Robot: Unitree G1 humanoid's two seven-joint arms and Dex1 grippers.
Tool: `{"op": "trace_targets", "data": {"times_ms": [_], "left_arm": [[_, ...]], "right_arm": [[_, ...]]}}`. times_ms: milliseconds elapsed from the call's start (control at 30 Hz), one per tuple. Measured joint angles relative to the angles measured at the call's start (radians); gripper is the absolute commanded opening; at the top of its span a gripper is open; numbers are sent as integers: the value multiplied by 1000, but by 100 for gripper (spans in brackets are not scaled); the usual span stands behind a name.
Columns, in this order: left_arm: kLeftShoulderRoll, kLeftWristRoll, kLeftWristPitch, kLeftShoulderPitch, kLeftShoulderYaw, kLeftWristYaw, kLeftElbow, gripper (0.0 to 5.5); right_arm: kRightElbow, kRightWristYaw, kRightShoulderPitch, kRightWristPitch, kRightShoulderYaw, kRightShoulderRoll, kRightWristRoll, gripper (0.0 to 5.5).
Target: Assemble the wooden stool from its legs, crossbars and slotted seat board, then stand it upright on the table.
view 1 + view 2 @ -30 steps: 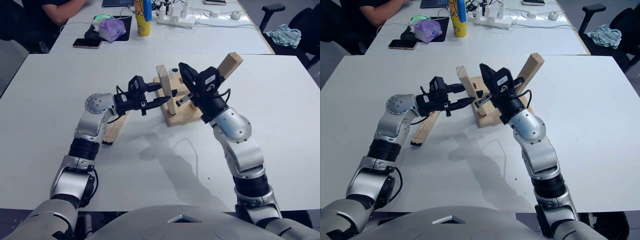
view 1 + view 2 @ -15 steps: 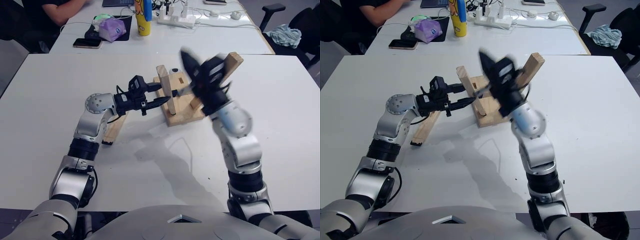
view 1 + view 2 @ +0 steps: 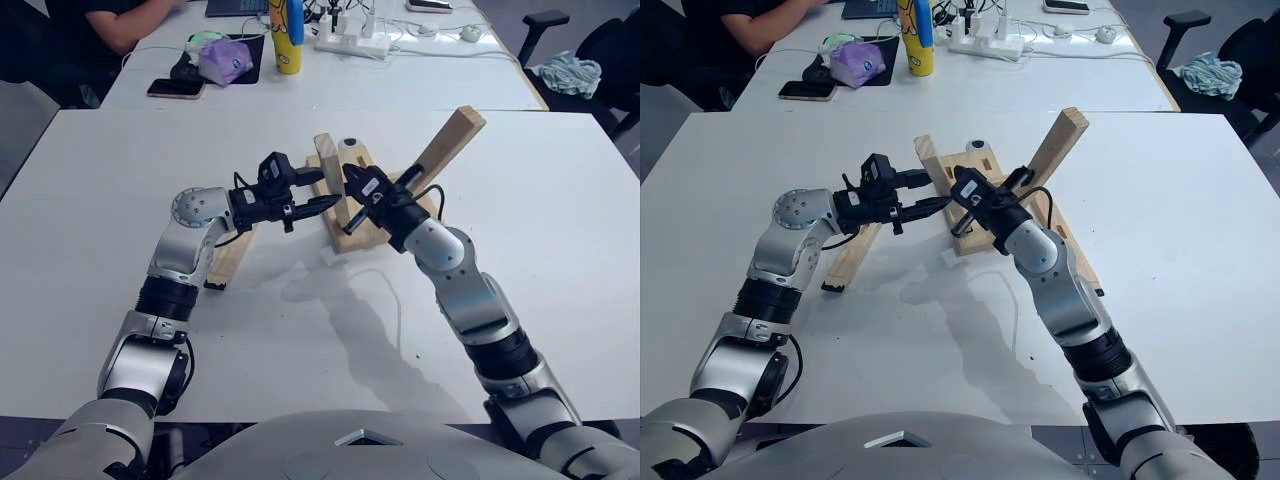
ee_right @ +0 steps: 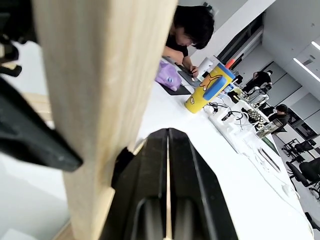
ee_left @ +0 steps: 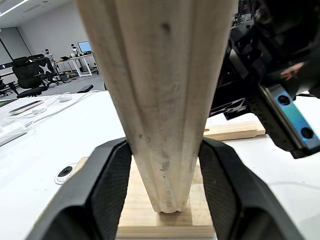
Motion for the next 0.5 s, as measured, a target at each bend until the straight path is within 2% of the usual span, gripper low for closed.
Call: {"op": "trace_targets", "data": {"times_ms": [67, 267, 500], "left_arm": [[3, 0, 8, 1, -5, 1, -2, 207], [12, -8, 11, 1, -6, -7, -6, 207], [64, -40, 30, 22, 13, -50, -23, 207]], "right_arm": [[3, 6, 10, 3, -25, 16, 37, 0], [-24, -8, 139, -207, -234, 136, 272, 0], [-5, 215, 317, -292, -280, -18, 375, 0]]}}
